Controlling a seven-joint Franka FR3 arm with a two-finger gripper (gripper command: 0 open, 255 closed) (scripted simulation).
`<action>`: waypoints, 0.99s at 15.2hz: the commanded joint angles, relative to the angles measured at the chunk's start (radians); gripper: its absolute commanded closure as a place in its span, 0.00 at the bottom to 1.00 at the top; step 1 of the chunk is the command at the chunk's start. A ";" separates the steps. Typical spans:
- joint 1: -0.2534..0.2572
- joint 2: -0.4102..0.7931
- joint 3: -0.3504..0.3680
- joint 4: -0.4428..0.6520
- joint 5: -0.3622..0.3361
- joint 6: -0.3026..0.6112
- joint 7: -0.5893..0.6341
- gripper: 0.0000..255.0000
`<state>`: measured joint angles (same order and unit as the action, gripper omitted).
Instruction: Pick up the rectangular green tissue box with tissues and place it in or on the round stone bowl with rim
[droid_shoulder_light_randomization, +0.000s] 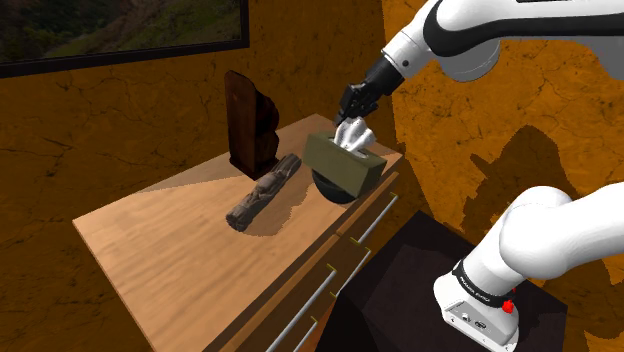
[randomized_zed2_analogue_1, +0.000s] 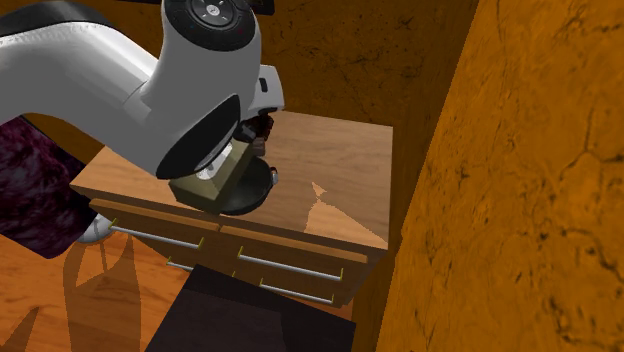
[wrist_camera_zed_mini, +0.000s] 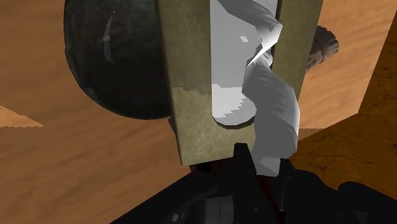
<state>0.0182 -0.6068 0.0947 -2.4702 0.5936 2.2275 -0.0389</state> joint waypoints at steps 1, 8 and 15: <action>0.002 0.005 0.002 -0.021 0.002 0.007 -0.006 1.00; 0.002 0.003 0.003 -0.023 0.003 0.007 -0.004 0.00; -0.014 -0.035 -0.021 0.005 -0.025 -0.064 0.006 0.00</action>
<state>0.0114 -0.6290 0.0865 -2.4746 0.5794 2.1912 -0.0315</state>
